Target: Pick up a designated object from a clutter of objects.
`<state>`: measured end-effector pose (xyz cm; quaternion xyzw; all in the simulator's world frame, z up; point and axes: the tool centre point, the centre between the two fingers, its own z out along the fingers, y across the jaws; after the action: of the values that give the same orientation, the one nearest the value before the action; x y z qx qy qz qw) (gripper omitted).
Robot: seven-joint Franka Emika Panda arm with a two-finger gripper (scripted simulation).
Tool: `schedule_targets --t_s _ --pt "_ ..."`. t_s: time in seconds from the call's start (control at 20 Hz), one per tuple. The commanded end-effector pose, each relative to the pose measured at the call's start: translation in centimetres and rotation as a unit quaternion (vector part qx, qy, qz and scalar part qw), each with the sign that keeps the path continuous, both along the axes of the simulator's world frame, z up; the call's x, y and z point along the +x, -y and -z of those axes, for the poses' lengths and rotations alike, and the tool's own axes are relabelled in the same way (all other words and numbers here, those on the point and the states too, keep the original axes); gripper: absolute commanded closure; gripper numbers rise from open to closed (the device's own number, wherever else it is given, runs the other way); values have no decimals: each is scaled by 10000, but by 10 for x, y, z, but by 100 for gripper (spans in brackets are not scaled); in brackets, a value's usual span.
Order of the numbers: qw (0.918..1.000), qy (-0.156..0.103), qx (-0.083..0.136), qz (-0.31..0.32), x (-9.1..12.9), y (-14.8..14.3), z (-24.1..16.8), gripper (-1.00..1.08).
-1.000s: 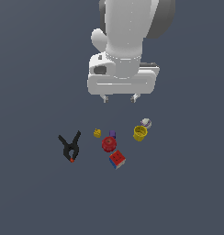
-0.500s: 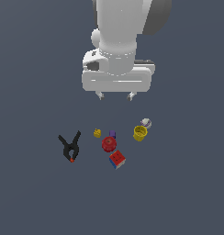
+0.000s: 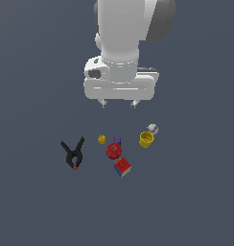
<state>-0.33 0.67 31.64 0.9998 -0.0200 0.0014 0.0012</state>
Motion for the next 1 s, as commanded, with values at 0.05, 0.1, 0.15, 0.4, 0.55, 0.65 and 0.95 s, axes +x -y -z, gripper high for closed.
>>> schedule_targets --t_s 0.05,0.1,0.15,0.4,0.55,0.65,0.95 --pt "10000 -5 14 77 2 5 16 -92" --pt "9999 -5 19 105 2 7 22 -92" --pt "9999 -5 24 137 3 10 28 -92" --pt "9994 -7 50 334 4 23 68 -92" --pt "9988 -8 63 486 2 34 97 -92" --pt "9982 -8 68 595 -1 41 118 -92" --pt "9958 -10 63 916 -14 63 176 -92"
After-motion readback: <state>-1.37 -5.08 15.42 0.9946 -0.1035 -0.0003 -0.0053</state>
